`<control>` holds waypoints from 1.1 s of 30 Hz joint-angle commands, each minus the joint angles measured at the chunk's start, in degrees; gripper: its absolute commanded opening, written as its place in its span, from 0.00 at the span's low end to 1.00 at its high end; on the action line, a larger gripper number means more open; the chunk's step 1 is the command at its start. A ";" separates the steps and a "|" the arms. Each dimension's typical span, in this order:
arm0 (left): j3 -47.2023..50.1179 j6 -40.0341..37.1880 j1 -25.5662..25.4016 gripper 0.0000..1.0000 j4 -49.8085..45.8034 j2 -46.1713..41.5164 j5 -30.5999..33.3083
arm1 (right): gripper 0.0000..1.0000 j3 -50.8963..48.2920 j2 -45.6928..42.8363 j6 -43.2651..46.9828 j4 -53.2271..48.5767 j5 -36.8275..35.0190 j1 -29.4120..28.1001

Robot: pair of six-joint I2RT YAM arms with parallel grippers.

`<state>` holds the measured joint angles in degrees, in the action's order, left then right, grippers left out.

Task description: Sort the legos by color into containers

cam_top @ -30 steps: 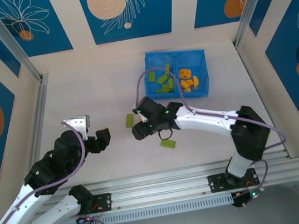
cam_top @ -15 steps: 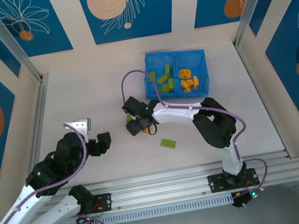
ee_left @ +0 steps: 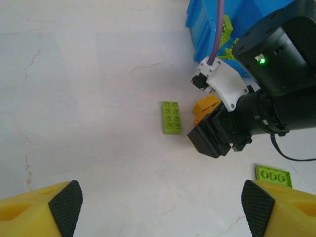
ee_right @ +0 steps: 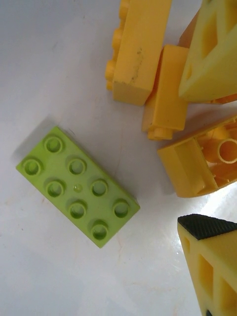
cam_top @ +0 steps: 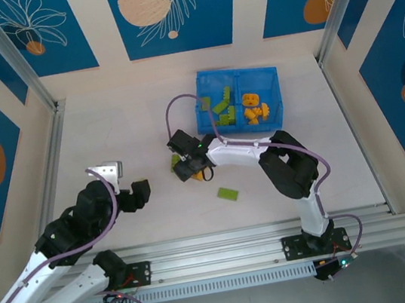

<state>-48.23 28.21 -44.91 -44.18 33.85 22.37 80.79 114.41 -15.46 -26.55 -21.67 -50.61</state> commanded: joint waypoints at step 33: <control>4.34 -6.73 -0.18 0.92 11.40 4.66 -30.10 | 0.32 -7.42 -16.95 -5.17 -1.89 4.94 1.28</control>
<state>-44.66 23.99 -44.91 -37.21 37.78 1.74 74.39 105.14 -17.78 -30.79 -18.22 -50.68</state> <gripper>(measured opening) 0.917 0.342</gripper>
